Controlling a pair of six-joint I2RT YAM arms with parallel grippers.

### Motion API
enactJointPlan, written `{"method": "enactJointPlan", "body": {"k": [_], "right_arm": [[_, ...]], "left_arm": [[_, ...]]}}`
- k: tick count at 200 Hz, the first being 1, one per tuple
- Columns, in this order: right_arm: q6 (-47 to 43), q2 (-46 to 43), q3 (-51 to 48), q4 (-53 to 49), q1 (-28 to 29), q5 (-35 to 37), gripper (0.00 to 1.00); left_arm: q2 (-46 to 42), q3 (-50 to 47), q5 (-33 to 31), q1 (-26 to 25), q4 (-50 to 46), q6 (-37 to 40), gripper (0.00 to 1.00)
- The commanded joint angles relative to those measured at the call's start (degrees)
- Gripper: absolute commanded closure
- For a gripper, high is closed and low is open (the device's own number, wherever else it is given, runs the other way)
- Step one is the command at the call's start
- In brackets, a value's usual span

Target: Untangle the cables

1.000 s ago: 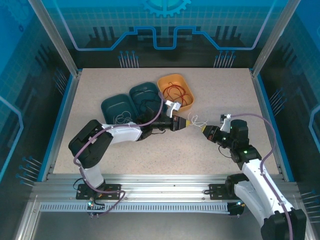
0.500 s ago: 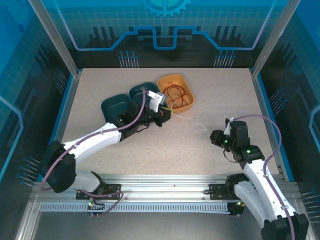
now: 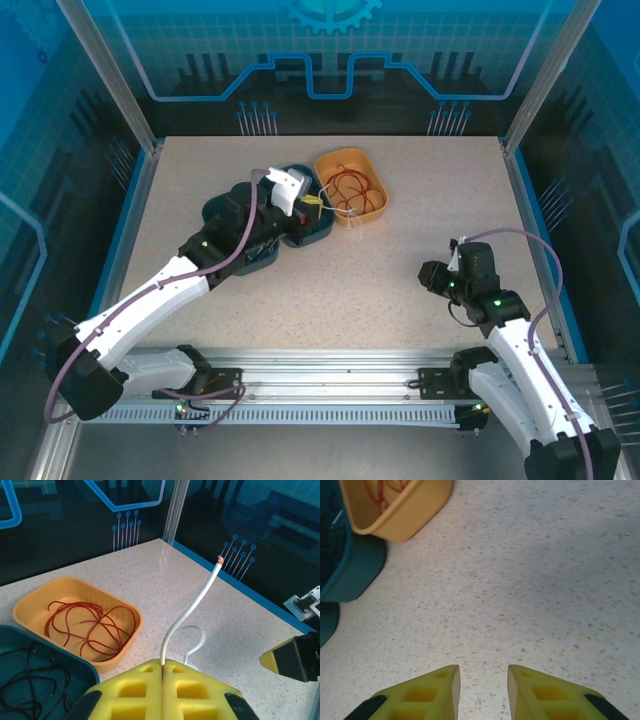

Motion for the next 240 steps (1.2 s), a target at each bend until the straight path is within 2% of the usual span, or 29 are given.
{"method": "enactJointPlan", "body": {"k": [1,45,48,59,61,92,137,181,200,240], "right_arm": [[-1.7,0.1,2.5,2.3,2.3,-1.9,0.61],[-2.5,0.8,3.4,2.8,4.7,-0.5,0.32],[-2.5,0.9,3.4,2.8,4.8,-0.4,0.28],[-2.6,1.0,3.5,2.8,5.0,0.0,0.02],[-2.6,1.1,3.6,2.8,5.0,0.1,0.0],[-2.6,1.9,4.2,2.1,5.3,1.8,0.0],[-2.1,3.1,4.9,0.6,5.3,4.2,0.0],[-2.0,4.2,5.5,0.0,5.3,4.6,0.0],[-2.0,4.4,5.4,0.1,5.4,4.5,0.0],[-1.7,4.6,5.0,0.6,5.5,4.2,0.0]], "left_arm": [[-1.3,2.0,-1.3,0.1,-3.1,2.8,1.0],[-1.8,4.0,-7.6,0.6,-7.0,5.1,1.0],[-1.9,4.1,-8.3,0.8,-7.3,5.1,1.0],[-1.8,4.3,-9.9,1.6,-8.2,5.1,1.0],[-1.9,4.3,-10.2,1.9,-8.4,5.1,1.0],[-1.9,4.8,-12.9,7.0,-11.5,2.5,1.0],[-1.2,4.9,-13.3,17.9,-16.9,-4.6,1.0],[0.9,4.5,-13.7,25.7,-21.4,-7.3,1.0],[1.1,2.3,-13.6,27.8,-19.2,-7.9,1.0],[2.4,-2.2,-9.3,31.3,-12.8,-11.7,1.0]]}}
